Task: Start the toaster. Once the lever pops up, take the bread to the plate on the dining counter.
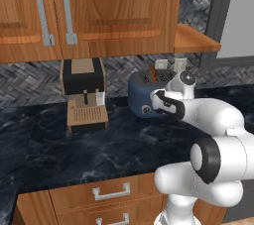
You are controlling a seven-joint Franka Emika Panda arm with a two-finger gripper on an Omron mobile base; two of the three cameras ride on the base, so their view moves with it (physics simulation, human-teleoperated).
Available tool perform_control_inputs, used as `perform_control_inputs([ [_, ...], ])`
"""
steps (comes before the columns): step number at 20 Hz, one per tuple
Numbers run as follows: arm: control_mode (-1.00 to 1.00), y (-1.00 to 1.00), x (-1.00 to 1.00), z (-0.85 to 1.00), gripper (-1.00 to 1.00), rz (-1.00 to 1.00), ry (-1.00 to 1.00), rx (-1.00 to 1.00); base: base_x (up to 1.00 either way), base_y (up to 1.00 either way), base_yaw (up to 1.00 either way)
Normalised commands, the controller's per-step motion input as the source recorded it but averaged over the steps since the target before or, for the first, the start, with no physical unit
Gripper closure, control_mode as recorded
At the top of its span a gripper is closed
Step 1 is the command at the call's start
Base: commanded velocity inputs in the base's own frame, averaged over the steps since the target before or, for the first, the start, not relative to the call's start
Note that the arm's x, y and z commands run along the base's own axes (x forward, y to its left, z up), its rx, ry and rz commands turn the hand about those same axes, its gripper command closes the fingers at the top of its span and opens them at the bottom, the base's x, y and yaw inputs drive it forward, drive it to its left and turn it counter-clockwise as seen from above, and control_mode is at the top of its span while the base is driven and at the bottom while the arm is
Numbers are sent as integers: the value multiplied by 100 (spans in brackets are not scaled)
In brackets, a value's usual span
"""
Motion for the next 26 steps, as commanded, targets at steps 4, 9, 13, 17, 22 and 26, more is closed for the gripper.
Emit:
perform_control_inputs([
  [4, -100, 0, 11, -6, -100, 0, 0, 0, 0, 0, 0],
  [9, -100, 0, 12, -3, -100, 0, 0, 0, 0, 0, 0],
  [13, -100, 0, 12, 0, -100, 0, 0, 0, 0, 0, 0],
  [17, -100, 0, 11, -7, -100, 0, 1, 0, 0, 0, 0],
  [22, -100, 0, 1, -13, -100, 0, 2, 0, 0, 0, 0],
  [26, -100, 0, 4, -6, -100, 0, 0, 0, 0, 0, 0],
])
